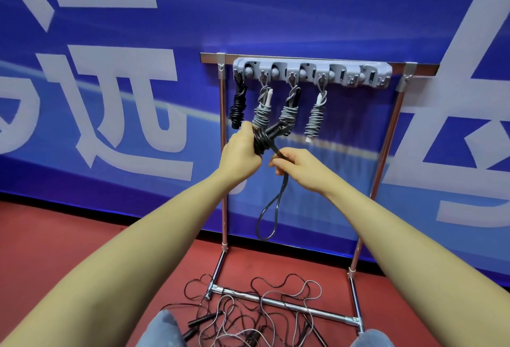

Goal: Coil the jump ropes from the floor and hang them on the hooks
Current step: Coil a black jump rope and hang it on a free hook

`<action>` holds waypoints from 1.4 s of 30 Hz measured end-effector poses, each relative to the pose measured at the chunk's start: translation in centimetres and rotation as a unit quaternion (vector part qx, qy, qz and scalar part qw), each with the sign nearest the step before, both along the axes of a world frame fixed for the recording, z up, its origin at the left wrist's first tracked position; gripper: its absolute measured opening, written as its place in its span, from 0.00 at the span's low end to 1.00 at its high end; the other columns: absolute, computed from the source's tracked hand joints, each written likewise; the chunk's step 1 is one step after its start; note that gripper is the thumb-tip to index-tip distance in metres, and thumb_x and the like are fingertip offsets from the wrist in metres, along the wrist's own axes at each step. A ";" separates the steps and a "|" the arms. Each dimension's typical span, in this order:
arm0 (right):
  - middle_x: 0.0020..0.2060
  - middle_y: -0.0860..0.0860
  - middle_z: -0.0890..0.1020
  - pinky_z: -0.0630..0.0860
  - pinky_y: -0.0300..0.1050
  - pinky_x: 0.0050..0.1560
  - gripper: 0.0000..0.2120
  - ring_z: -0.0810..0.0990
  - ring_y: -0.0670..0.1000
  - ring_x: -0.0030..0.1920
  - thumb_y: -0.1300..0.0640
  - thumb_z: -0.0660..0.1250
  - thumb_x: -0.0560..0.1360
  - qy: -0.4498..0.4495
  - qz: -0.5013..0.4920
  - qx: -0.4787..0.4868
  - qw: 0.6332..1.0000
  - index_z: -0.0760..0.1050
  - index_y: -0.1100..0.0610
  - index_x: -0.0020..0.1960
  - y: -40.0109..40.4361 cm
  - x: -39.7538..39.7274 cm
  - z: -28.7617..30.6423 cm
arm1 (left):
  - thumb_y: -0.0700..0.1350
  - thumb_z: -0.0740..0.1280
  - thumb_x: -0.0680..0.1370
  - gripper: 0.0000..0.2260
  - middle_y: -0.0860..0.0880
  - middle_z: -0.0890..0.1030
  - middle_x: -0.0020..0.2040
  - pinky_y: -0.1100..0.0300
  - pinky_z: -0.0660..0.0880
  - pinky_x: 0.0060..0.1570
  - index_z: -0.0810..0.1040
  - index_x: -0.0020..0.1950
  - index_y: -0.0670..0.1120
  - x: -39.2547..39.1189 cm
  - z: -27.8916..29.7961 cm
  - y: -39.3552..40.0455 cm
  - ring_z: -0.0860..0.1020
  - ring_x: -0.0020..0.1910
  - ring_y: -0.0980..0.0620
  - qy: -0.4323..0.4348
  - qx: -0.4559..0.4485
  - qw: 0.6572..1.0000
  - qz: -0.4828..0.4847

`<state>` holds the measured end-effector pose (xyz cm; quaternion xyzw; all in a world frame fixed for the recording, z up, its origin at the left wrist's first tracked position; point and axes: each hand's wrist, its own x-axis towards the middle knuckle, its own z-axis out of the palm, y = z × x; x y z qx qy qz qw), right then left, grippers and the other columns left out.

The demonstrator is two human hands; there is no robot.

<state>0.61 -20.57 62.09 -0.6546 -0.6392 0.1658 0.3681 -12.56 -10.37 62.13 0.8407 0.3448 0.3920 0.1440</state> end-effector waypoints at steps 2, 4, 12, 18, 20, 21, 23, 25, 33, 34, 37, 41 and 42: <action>0.38 0.49 0.82 0.74 0.47 0.48 0.09 0.80 0.52 0.43 0.56 0.61 0.79 -0.011 -0.001 -0.013 1.000 0.77 0.56 0.44 0.3 0.2 0.2 | 0.34 0.63 0.70 0.11 0.44 0.77 0.43 0.46 0.75 0.40 0.68 0.51 0.41 -0.3 0.4 0.3 0.75 0.43 0.40 0.013 0.012 1.000 -0.023; 0.39 0.47 0.82 0.74 0.48 0.53 0.09 0.80 0.50 0.45 0.55 0.62 0.79 -0.034 0.010 -0.029 0.999 0.76 0.54 0.42 0.6 0.4 0.2 | 0.34 0.63 0.68 0.09 0.44 0.76 0.42 0.46 0.74 0.40 0.69 0.47 0.41 -0.6 0.8 0.4 0.74 0.41 0.41 0.033 0.041 0.997 -0.058; 0.33 0.39 0.72 0.54 0.44 0.50 0.13 0.65 0.46 0.42 0.47 0.67 0.75 -0.224 -0.005 0.005 0.974 0.67 0.42 0.35 1.8 1.9 0.9 | 0.32 0.66 0.66 0.09 0.46 0.76 0.37 0.53 0.69 0.36 0.72 0.44 0.39 -2.1 2.1 0.8 0.72 0.37 0.46 0.120 0.117 0.969 -0.180; 0.44 0.41 0.76 0.49 0.48 0.62 0.04 0.70 0.44 0.54 0.55 0.63 0.76 -0.438 0.010 0.063 0.897 0.77 0.52 0.47 2.1 2.1 1.4 | 0.38 0.67 0.71 0.08 0.49 0.78 0.43 0.53 0.68 0.42 0.74 0.50 0.44 -2.3 2.5 0.6 0.72 0.43 0.46 0.309 0.202 0.909 -0.193; 0.44 0.44 0.79 0.49 0.51 0.64 0.04 0.73 0.47 0.55 0.55 0.65 0.75 -0.495 0.006 0.088 0.865 0.78 0.53 0.46 2.2 1.7 1.2 | 0.39 0.66 0.72 0.09 0.49 0.79 0.45 0.55 0.66 0.40 0.74 0.52 0.47 -2.1 2.6 0.3 0.74 0.44 0.46 0.366 0.220 0.889 -0.166; 0.43 0.46 0.80 0.48 0.51 0.65 0.05 0.75 0.50 0.55 0.56 0.66 0.74 -0.517 0.001 0.102 0.850 0.79 0.54 0.46 2.4 1.5 1.2 | 0.40 0.65 0.73 0.10 0.49 0.78 0.45 0.56 0.65 0.39 0.73 0.53 0.47 -2.0 2.6 0.2 0.74 0.43 0.46 0.393 0.227 0.879 -0.149; 0.42 0.49 0.81 0.46 0.51 0.67 0.06 0.76 0.52 0.54 0.56 0.64 0.74 -0.548 -0.022 0.091 0.831 0.79 0.55 0.46 2.5 1.0 1.0 | 0.41 0.64 0.74 0.09 0.49 0.76 0.45 0.57 0.62 0.39 0.72 0.54 0.48 -1.8 2.6 -0.1 0.71 0.40 0.48 0.437 0.228 0.863 -0.111; 0.42 0.49 0.81 0.45 0.50 0.69 0.08 0.76 0.53 0.50 0.56 0.61 0.75 -0.581 -0.056 0.057 0.810 0.79 0.55 0.46 2.7 0.8 1.0 | 0.40 0.63 0.74 0.09 0.49 0.75 0.44 0.57 0.62 0.38 0.71 0.54 0.46 -1.6 2.5 -0.4 0.68 0.39 0.48 0.463 0.220 0.855 -0.080; 0.25 0.49 0.75 0.57 0.42 0.35 0.16 0.73 0.52 0.26 0.55 0.79 0.56 -0.608 -0.096 0.029 0.787 0.70 0.54 0.29 2.6 -0.3 0.7 | 0.41 0.64 0.75 0.11 0.49 0.69 0.41 0.56 0.68 0.37 0.70 0.56 0.44 -0.6 1.2 -1.0 0.74 0.43 0.45 0.485 0.159 0.860 -0.006; 0.25 0.49 0.75 0.56 0.42 0.36 0.18 0.72 0.52 0.26 0.56 0.79 0.58 -0.609 -0.101 0.036 0.786 0.68 0.54 0.30 2.6 -0.6 0.6 | 0.41 0.64 0.75 0.12 0.49 0.69 0.40 0.56 0.68 0.36 0.68 0.58 0.44 -0.5 0.8 -0.9 0.73 0.41 0.45 0.479 0.149 0.865 0.007; 0.22 0.49 0.73 0.56 0.41 0.34 0.19 0.69 0.53 0.21 0.61 0.78 0.53 -0.560 -0.121 0.097 0.814 0.66 0.54 0.27 2.4 -1.5 1.1 | 0.42 0.63 0.76 0.21 0.49 0.71 0.39 0.57 0.69 0.34 0.61 0.67 0.49 -0.2 -0.5 -0.7 0.73 0.37 0.45 0.431 0.113 0.895 0.023; 0.46 0.53 0.81 0.61 0.45 0.44 0.06 0.78 0.57 0.44 0.59 0.59 0.76 -0.491 -0.132 0.068 0.858 0.74 0.58 0.46 2.3 -1.7 0.7 | 0.39 0.63 0.74 0.23 0.47 0.76 0.42 0.57 0.67 0.31 0.61 0.66 0.50 0.4 -1.8 -0.7 0.73 0.36 0.43 0.345 0.059 0.936 0.033; 0.47 0.53 0.81 0.63 0.46 0.46 0.08 0.77 0.57 0.46 0.58 0.58 0.78 -0.470 -0.141 0.068 0.869 0.75 0.58 0.49 2.1 -1.7 0.5 | 0.39 0.63 0.74 0.21 0.47 0.75 0.42 0.57 0.67 0.31 0.62 0.65 0.49 0.5 -1.9 -0.7 0.73 0.36 0.43 0.327 0.046 0.943 0.037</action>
